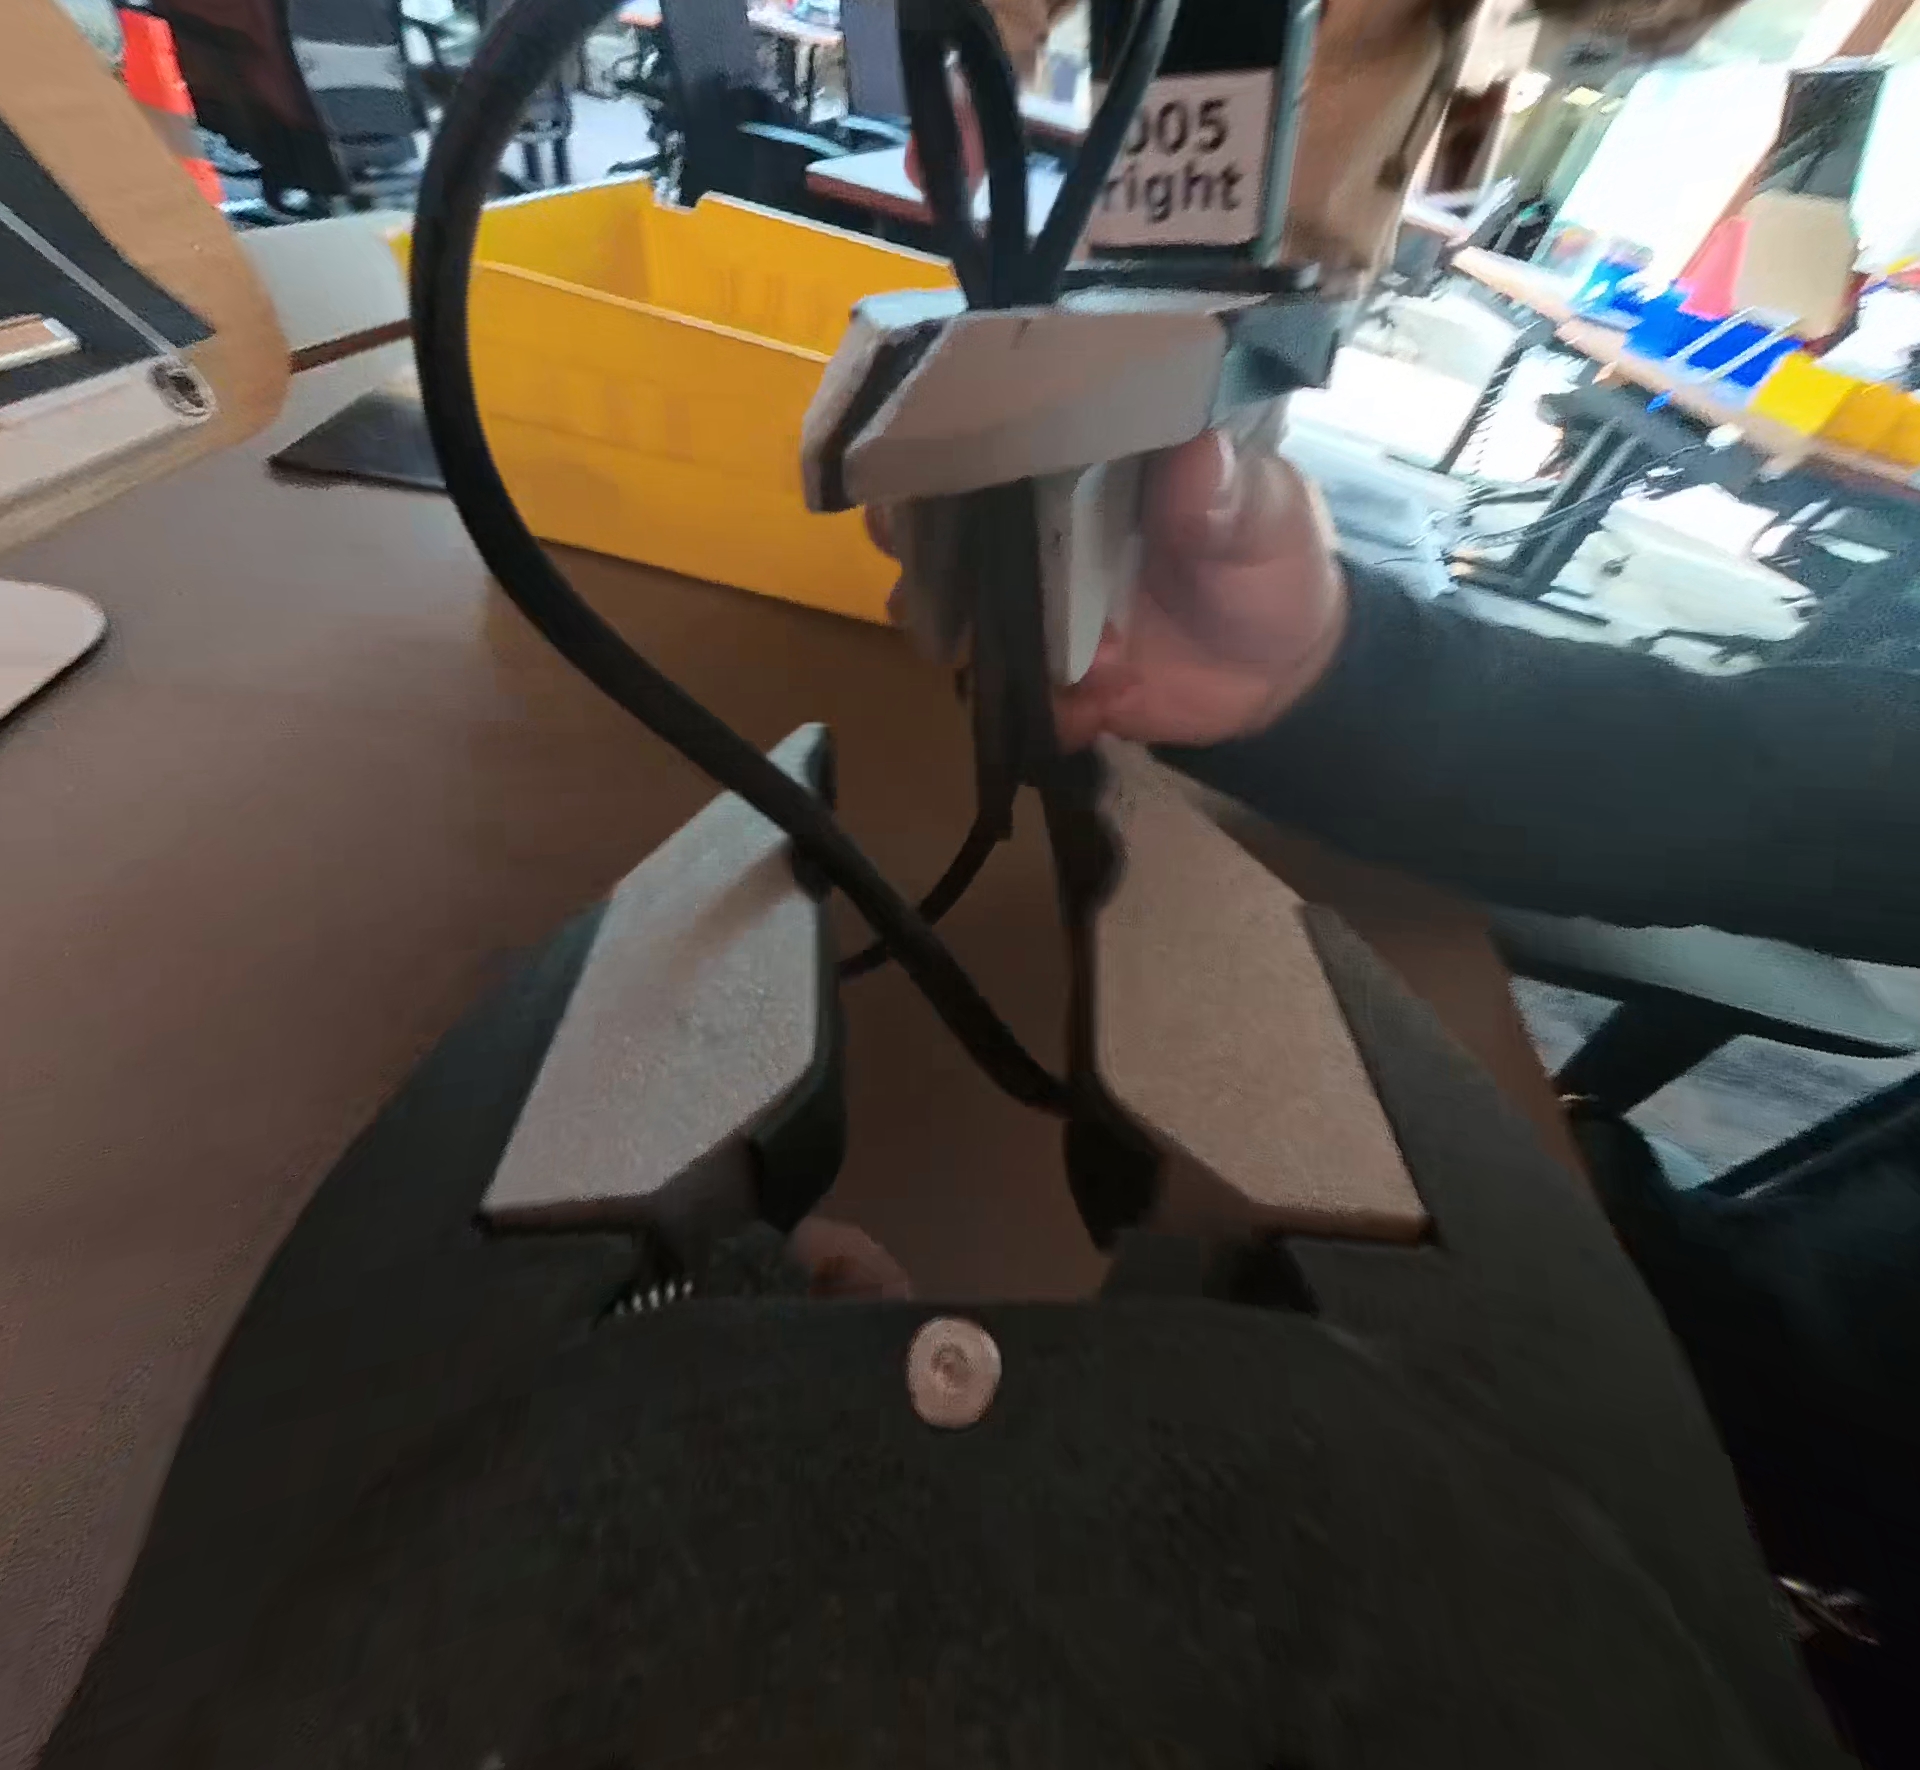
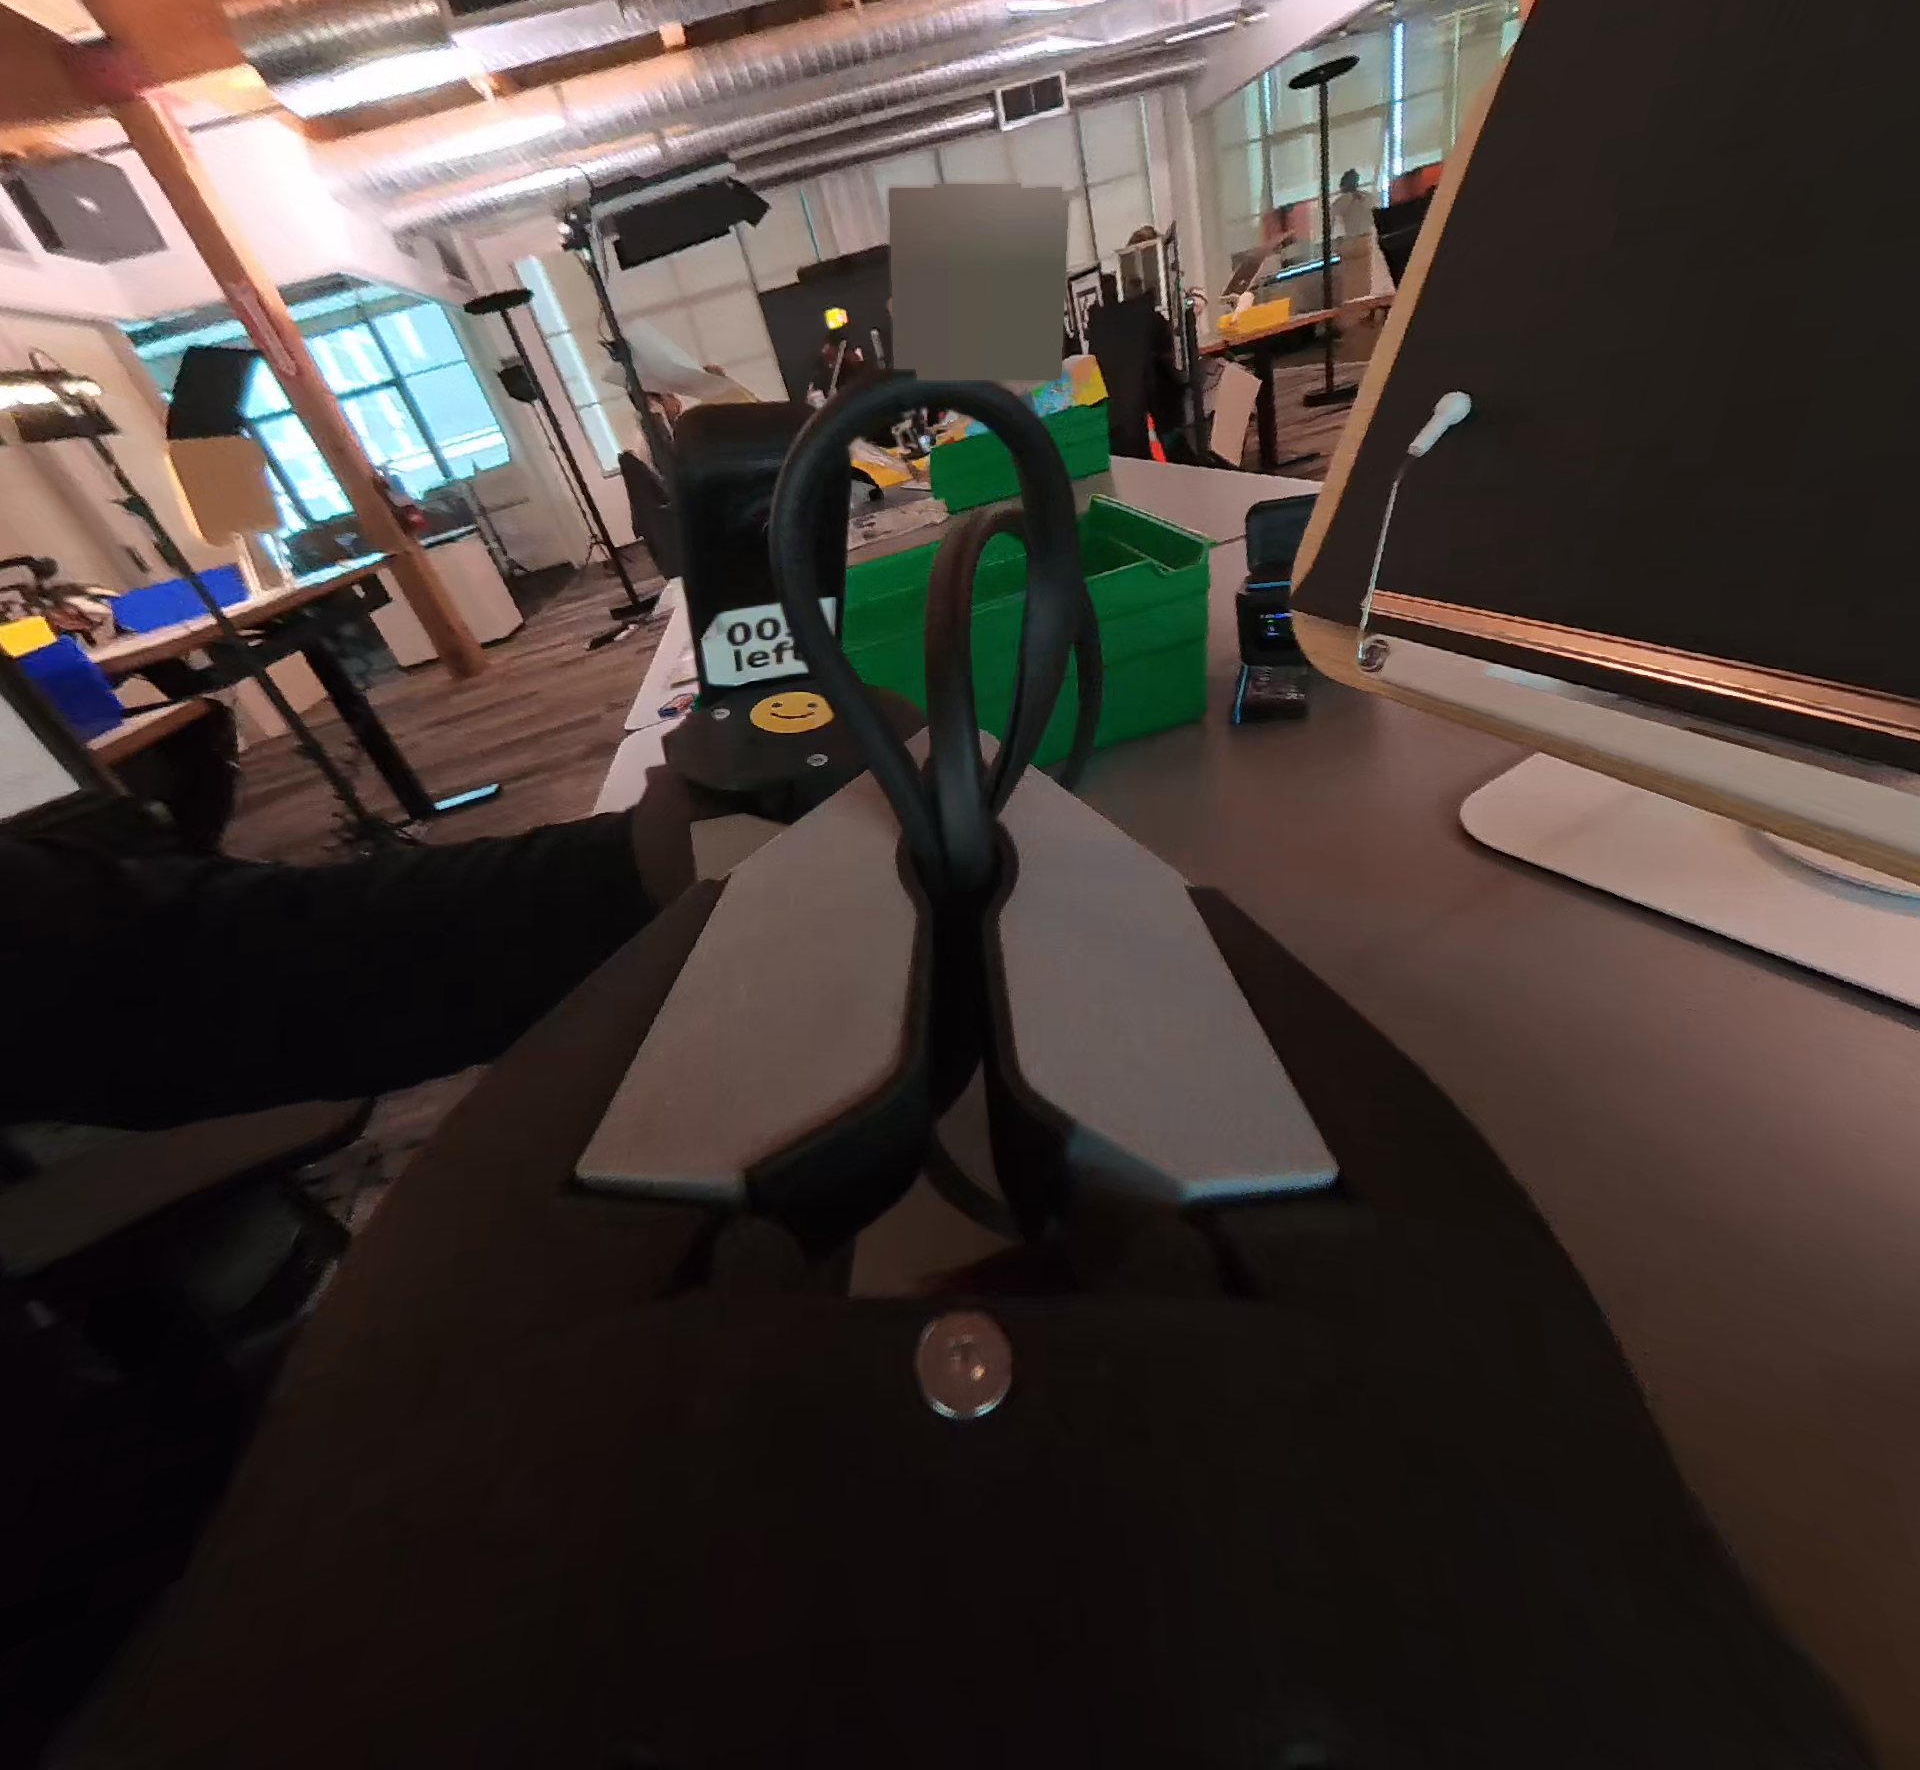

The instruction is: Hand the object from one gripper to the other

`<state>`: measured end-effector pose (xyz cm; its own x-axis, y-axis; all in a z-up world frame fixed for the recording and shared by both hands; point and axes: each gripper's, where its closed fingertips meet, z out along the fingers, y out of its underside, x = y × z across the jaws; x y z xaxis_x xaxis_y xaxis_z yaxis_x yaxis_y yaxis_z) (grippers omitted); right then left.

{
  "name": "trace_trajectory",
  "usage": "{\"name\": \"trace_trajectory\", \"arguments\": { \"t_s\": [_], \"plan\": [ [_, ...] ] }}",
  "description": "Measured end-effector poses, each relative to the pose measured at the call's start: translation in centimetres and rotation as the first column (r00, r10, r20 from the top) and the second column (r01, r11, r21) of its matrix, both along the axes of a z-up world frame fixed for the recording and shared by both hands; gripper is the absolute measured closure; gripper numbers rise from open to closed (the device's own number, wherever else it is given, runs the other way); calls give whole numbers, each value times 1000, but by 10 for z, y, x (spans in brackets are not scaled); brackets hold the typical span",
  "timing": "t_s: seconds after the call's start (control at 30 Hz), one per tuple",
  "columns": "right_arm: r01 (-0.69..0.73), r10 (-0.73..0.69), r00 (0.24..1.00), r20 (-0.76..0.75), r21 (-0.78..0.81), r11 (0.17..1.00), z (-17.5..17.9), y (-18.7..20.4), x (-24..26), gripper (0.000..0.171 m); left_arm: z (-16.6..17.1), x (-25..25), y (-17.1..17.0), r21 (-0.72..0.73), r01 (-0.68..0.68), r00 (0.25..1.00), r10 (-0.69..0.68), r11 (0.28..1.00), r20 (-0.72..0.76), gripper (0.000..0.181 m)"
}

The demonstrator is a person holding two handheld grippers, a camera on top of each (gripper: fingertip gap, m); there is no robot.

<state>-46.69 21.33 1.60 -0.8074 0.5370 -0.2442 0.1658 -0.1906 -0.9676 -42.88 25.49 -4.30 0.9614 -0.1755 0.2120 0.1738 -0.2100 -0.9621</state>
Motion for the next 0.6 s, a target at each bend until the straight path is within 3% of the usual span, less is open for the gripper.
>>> {"name": "trace_trajectory", "arguments": {
  "t_s": [0.03,0.07,0.2,0.3,0.47,0.6],
  "plan": [
    [4,-4,1000,1,5,1000,-1,0,0,171,4,4,-1,20,31,999,-31,999,16,160],
    [8,-8,1000,-2,9,1000,-1,1,-1,171,7,7,-2,31,49,998,-49,998,26,171],
    [17,-18,1000,14,52,998,-5,4,-1,170,4,-1,-3,16,9,999,-8,1000,-38,174],
    [71,-76,997,33,137,988,-17,12,-8,143,1,-23,-8,-4,-105,982,103,994,-157,175],
    [125,-139,988,62,191,974,-29,19,-17,123,13,-63,-21,57,-324,873,321,944,-367,176],
    [165,-181,982,60,216,962,-32,24,-22,104,19,-68,-25,88,-348,857,355,933,-374,176]
  ]
}}
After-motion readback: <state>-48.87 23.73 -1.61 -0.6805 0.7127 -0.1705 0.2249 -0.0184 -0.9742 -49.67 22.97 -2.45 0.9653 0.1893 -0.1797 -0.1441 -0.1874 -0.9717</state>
